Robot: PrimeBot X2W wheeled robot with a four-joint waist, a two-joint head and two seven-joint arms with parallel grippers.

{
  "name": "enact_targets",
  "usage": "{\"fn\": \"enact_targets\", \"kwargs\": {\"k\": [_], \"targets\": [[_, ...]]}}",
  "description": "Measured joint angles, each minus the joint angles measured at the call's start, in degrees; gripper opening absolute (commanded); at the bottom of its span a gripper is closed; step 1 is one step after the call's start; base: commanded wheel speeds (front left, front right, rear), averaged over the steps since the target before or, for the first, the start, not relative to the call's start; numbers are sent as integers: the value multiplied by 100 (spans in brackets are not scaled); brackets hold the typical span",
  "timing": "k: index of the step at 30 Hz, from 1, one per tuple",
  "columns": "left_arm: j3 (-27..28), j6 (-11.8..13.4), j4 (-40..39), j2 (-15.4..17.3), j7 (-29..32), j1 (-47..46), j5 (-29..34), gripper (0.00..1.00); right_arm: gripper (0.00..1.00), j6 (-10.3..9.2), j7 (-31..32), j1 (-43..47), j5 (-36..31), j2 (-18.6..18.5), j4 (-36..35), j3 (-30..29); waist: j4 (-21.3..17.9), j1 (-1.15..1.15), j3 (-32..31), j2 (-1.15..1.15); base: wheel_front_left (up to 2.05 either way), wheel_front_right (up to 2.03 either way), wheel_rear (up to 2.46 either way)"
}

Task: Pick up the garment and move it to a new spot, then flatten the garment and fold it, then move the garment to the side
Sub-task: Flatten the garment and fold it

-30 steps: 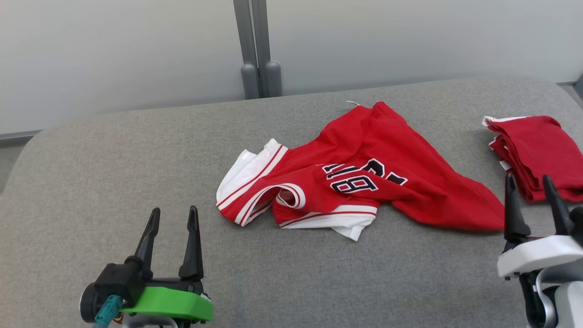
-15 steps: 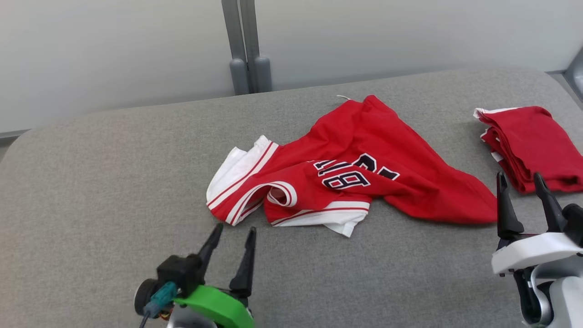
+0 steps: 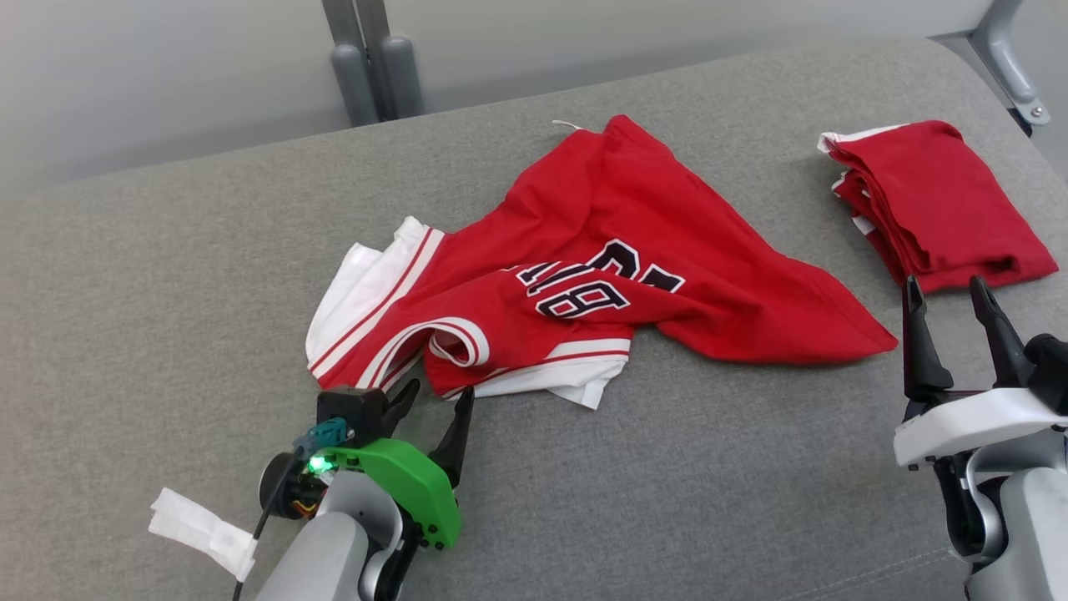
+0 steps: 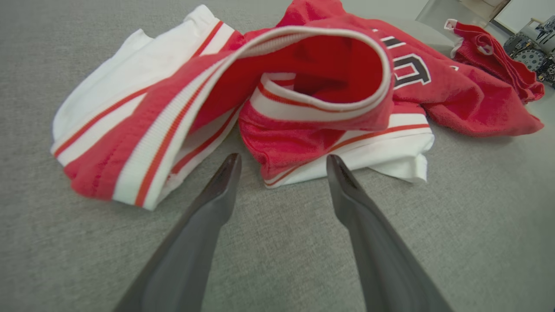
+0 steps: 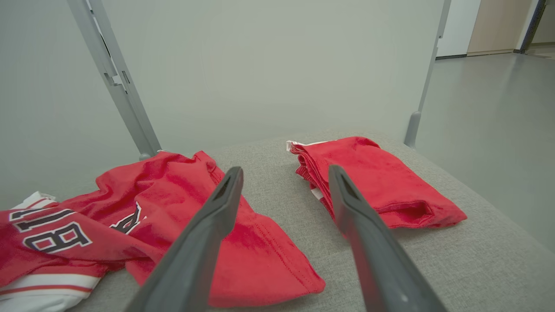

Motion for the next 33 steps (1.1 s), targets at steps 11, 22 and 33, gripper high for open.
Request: {"fn": "enact_targets", "kwargs": {"k": [11,22,33], "targets": [[-431,-22,1017,2,-388,-561,-397,0,100,0,-70,-110,4,-34,186,19,-150,0,214,0,0,0,0],[-1165,-27,499,223,-668,-442,-1109,0,100,0,-120,-60,-100,-57,333,43,334,0,-57,0,0,0,0],[-1106,290,-1239,900,-302,403,-1340,0,100,0,-19,90,-98,-33,319,18,1062,0,-299,0,0,0,0]]}}
